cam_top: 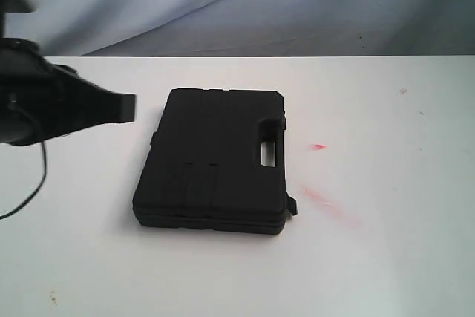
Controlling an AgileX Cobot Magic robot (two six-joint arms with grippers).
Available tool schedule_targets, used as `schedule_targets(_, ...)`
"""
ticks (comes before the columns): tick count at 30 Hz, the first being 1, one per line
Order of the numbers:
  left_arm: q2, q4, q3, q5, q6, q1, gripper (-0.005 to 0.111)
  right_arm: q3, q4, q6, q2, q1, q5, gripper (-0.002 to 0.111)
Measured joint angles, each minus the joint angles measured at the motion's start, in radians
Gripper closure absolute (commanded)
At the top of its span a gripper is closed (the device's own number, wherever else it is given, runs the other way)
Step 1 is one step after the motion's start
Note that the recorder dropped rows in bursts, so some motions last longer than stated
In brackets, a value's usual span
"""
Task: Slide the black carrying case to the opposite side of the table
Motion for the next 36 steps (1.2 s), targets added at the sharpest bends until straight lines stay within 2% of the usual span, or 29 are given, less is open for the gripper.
schedule_targets(8,-0.244,-0.119,0.199,-0.088,0.033,0.186,0.107,0.000,0.000,0.000,0.000,0.000,0.000,0.108)
schedule_targets(17,-0.445,-0.332,0.404,-0.285,0.187,0.422,0.107,0.000,0.000,0.000,0.000,0.000,0.000,0.108)
schedule_targets(20,-0.503,-0.402,0.473,-0.386,0.295,0.488,0.107,0.000,0.000,0.000,0.000,0.000,0.000,0.108)
schedule_targets(23,-0.554,-0.476,0.544,-0.469,0.447,0.545,0.107,0.000,0.000,0.000,0.000,0.000,0.000,0.108)
schedule_targets(26,-0.605,-0.533,0.614,-0.531,0.526,0.596,0.107,0.000,0.000,0.000,0.000,0.000,0.000,0.108)
schedule_targets(33,-0.827,-0.592,0.801,-0.648,0.584,0.759,0.107,0.000,0.000,0.000,0.000,0.000,0.000,0.108)
schedule_targets(36,-0.900,-0.596,0.842,-0.666,0.589,0.783,0.107,0.000,0.000,0.000,0.000,0.000,0.000,0.108)
